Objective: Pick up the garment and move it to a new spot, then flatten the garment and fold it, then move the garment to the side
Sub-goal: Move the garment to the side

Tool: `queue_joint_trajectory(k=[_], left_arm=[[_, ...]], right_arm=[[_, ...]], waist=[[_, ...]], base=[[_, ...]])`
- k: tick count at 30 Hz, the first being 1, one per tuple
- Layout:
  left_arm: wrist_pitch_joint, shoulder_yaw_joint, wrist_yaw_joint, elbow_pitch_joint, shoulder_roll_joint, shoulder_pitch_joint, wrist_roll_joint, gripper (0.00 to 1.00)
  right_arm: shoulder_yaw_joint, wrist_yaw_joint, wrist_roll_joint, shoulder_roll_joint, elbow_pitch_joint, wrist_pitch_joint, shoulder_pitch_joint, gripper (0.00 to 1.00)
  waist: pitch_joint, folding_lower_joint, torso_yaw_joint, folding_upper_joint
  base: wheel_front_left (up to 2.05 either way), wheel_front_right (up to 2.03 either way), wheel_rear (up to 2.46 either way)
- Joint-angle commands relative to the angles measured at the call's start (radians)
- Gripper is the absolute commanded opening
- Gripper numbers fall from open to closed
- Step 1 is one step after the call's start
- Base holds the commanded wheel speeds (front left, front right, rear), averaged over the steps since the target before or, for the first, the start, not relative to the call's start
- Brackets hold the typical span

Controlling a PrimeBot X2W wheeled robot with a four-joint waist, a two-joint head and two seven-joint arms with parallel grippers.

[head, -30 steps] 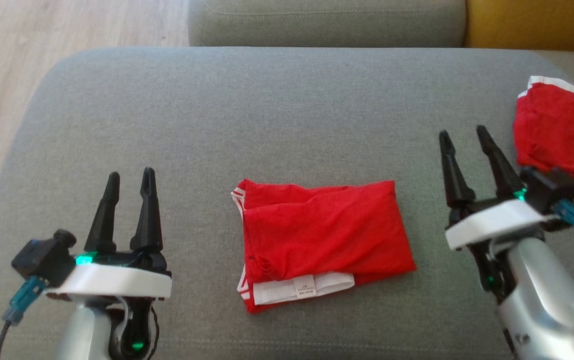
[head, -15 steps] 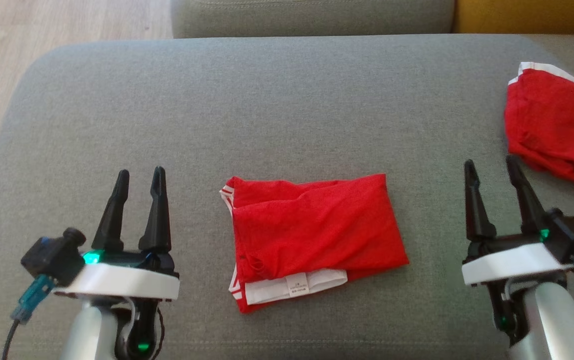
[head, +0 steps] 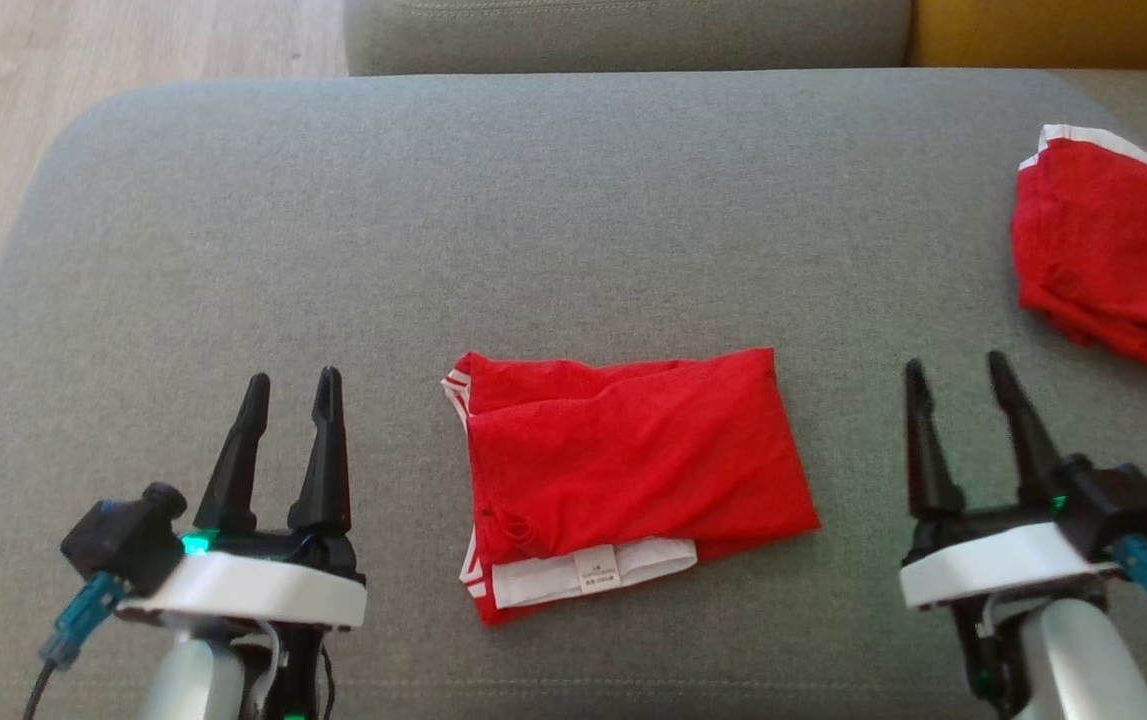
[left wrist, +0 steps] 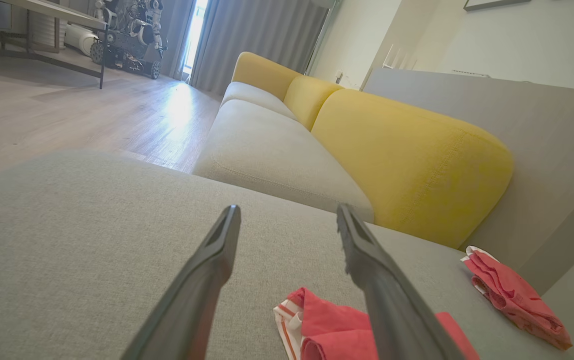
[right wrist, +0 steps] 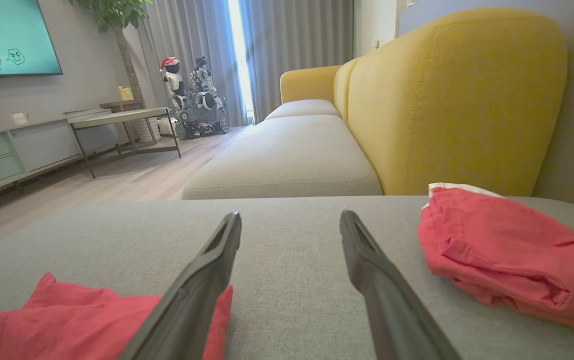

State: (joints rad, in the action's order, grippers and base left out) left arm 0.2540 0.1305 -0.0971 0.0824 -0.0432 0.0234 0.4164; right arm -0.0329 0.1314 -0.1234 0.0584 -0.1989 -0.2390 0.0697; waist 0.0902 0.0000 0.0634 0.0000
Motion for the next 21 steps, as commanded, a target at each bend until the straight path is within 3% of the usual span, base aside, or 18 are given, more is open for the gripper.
queue_joint_trajectory(k=[1, 12, 21], left_arm=[[0.008, -0.023, 0.001, -0.033, -0.007, 0.042, 0.003, 1.0], [0.008, -0.008, -0.002, -0.03, -0.007, 0.071, 0.009, 1.0], [0.008, -0.001, -0.005, -0.018, -0.007, 0.092, 0.015, 1.0]], right_arm=[[-0.045, -0.001, -0.008, -0.004, 0.015, 0.006, 0.025, 1.0], [-0.168, -0.001, -0.11, -0.008, -0.161, 0.082, 0.088, 1.0], [-0.193, -0.001, -0.105, -0.008, -0.317, 0.07, 0.167, 1.0]], waist=[[0.003, 0.0, 0.003, 0.0], [0.057, 0.0, 0.036, 0.0], [0.094, 0.0, 0.07, 0.0]], base=[[0.0, 0.0, 0.0], [0.0, 0.0, 0.0], [0.0, 0.0, 0.0]])
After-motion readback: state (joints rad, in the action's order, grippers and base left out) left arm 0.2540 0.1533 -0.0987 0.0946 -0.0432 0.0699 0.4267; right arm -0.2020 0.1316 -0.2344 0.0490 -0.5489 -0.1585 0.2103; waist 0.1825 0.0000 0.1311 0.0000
